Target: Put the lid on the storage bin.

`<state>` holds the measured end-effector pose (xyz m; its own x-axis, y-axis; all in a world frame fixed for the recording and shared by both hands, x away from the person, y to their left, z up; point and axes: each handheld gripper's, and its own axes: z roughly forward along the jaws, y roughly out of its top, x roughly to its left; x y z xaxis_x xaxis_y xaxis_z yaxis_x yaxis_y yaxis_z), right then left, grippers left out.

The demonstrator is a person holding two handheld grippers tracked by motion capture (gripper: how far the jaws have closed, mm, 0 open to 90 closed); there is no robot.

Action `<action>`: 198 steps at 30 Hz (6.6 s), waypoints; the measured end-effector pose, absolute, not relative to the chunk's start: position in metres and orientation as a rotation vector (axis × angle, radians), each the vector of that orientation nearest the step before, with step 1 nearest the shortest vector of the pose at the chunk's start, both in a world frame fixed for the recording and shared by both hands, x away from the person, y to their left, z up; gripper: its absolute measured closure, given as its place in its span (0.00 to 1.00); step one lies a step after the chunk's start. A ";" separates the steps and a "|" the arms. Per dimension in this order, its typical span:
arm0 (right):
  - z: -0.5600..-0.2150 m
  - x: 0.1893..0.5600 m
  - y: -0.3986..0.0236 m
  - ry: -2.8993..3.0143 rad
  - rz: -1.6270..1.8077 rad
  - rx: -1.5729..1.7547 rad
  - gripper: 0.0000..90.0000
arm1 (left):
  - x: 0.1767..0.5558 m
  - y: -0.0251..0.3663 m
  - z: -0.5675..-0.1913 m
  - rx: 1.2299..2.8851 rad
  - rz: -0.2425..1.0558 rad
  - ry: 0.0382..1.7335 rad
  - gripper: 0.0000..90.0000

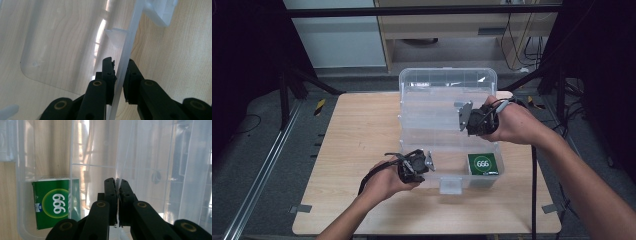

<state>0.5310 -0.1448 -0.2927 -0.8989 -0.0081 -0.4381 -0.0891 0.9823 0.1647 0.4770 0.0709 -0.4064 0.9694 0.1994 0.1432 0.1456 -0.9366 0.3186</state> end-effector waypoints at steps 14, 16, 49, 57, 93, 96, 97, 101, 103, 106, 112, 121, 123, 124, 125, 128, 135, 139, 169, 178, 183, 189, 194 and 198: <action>-0.299 0.514 -0.151 2.680 0.281 -0.091 0.96 | 0.478 0.072 -0.407 2.789 0.243 0.277 0.89; -0.299 0.515 -0.151 2.682 0.283 -0.085 0.96 | 0.478 0.072 -0.407 2.798 0.251 0.267 0.89; -0.309 0.504 -0.161 2.685 0.309 -0.093 0.94 | 0.480 0.068 -0.408 2.769 0.267 0.287 0.88; -0.310 0.504 -0.162 2.689 0.303 -0.099 0.94 | 0.479 0.068 -0.409 2.758 0.271 0.296 0.87; -0.313 0.500 -0.165 2.728 0.323 -0.113 0.94 | 0.473 0.077 -0.395 2.639 0.315 0.343 0.69; -0.313 0.500 -0.166 2.729 0.325 -0.112 0.94 | 0.465 0.087 -0.374 2.517 0.273 0.362 0.62; -0.313 0.500 -0.165 2.728 0.324 -0.114 0.94 | 0.463 0.090 -0.369 2.484 0.259 0.369 0.61; -0.313 0.499 -0.165 2.723 0.317 -0.120 0.94 | 0.457 0.099 -0.347 2.425 0.238 0.373 0.60; -0.313 0.499 -0.165 2.721 0.319 -0.120 0.93 | 0.456 0.105 -0.336 2.416 0.244 0.378 0.60; -0.314 0.499 -0.166 2.719 0.318 -0.121 0.93 | 0.458 0.112 -0.324 2.417 0.258 0.389 0.61; -0.314 0.498 -0.166 2.712 0.312 -0.127 0.93 | 0.472 0.138 -0.292 2.420 0.308 0.477 0.66; -0.315 0.496 -0.167 2.702 0.319 -0.124 0.93 | 0.508 0.150 -0.282 2.366 0.350 0.616 0.87; -0.315 0.495 -0.166 2.699 0.314 -0.130 0.92 | 0.515 0.148 -0.282 2.357 0.365 0.630 0.90; -0.316 0.495 -0.166 2.698 0.311 -0.131 0.92 | 0.515 0.148 -0.282 2.357 0.365 0.630 0.91; -0.316 0.494 -0.166 2.697 0.309 -0.130 0.92 | 0.521 0.147 -0.281 2.352 0.392 0.651 0.92; -0.316 0.494 -0.167 2.697 0.317 -0.127 0.92 | 0.526 0.146 -0.280 2.335 0.404 0.667 0.95; -0.317 0.492 -0.167 2.689 0.309 -0.131 0.92 | 0.537 0.147 -0.276 2.302 0.405 0.711 0.98; -0.318 0.491 -0.166 2.686 0.296 -0.138 0.92 | 0.542 0.149 -0.275 2.279 0.397 0.731 0.98; -0.314 0.477 -0.178 2.665 0.420 -0.053 0.70 | 0.537 0.157 -0.288 2.262 0.351 0.759 0.98; -0.314 0.462 -0.201 2.638 0.486 0.109 0.49 | 0.524 0.156 -0.300 2.274 0.331 0.726 0.99; -0.319 0.449 -0.227 2.587 0.520 0.211 0.38 | 0.514 0.157 -0.310 2.285 0.323 0.713 0.99; -0.322 0.442 -0.245 2.576 0.523 0.259 0.36 | 0.508 0.157 -0.317 2.292 0.321 0.704 0.99; -0.326 0.438 -0.258 2.573 0.497 0.289 0.30 | 0.504 0.157 -0.322 2.291 0.318 0.700 0.99; -0.333 0.437 -0.266 2.568 0.487 0.323 0.26 | 0.500 0.157 -0.326 2.292 0.325 0.696 0.99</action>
<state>0.4371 -0.2664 -0.3326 -0.8456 0.3143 -0.4315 0.1344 0.9076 0.3978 0.5005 0.1574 -0.3262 0.8236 0.5663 0.0320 0.3883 -0.6040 0.6960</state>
